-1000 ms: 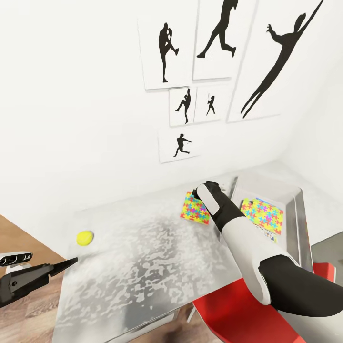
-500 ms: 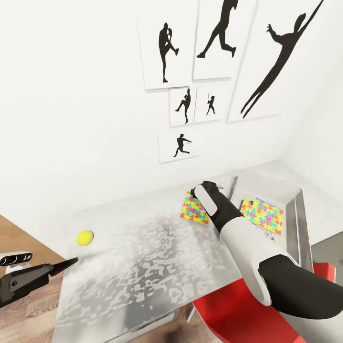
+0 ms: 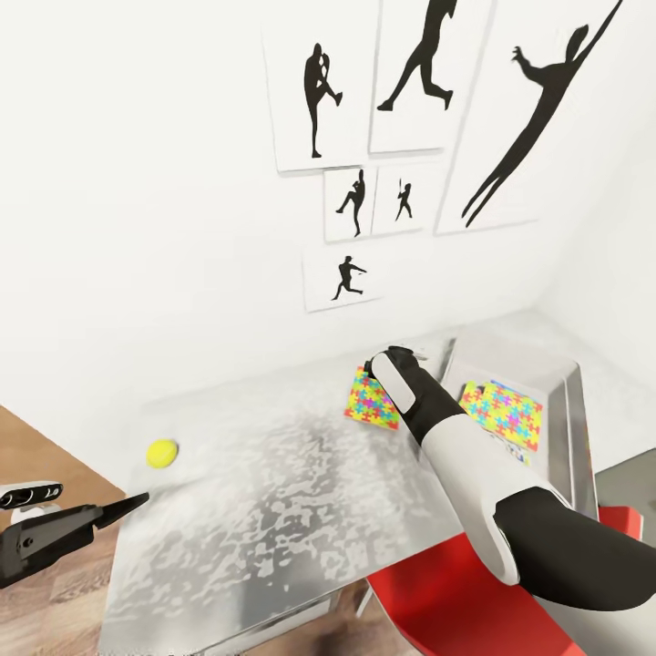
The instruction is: Put all the toys in the child's room - the three board games (two on the bed and one on the table), the two jigsaw puzzles on the table, and the tennis ball on the table - inside the toy box on the table in the child's room.
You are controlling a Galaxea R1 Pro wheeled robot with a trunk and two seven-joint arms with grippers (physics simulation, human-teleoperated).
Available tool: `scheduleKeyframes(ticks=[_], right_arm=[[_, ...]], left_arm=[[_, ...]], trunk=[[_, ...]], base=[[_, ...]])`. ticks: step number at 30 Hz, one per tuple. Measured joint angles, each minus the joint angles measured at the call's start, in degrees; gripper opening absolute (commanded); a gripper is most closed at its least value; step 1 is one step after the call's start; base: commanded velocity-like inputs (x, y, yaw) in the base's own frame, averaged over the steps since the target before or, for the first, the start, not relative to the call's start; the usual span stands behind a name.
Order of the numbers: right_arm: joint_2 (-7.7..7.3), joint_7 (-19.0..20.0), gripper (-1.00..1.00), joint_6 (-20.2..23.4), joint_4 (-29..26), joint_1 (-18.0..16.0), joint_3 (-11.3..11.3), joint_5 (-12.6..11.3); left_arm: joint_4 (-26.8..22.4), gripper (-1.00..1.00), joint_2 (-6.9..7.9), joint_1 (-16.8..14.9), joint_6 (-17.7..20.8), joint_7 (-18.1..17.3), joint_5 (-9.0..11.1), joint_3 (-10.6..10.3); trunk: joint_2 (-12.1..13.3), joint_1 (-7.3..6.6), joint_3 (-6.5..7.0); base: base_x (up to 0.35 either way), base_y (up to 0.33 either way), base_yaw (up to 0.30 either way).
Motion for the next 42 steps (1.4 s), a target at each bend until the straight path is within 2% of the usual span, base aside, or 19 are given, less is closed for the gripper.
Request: scheduleKeyframes(ticks=[18, 36, 42], right_arm=[[0.0, 0.01, 1.0, 0.03, -0.01, 0.0, -0.01, 0.01], [0.0, 0.01, 1.0, 0.03, -0.01, 0.0, 0.0, 0.02], [0.0, 0.0, 1.0, 0.03, 0.0, 0.0, 0.0, -0.01]], left_arm=[[-0.01, 1.0, -0.07, 0.03, -0.07, 0.01, 0.0, -0.01], [-0.01, 1.0, -0.07, 0.03, -0.08, 0.01, 0.0, -0.01], [0.0, 1.0, -0.07, 0.03, -1.24, 0.0, 0.0, -0.1]], trunk=[[0.0, 0.0, 0.0], [0.0, 0.0, 0.0], [0.0, -0.01, 0.0]], base=[[0.0, -0.008, 0.021], [0.0, -0.02, 0.087], [0.052, -0.057, 0.002]])
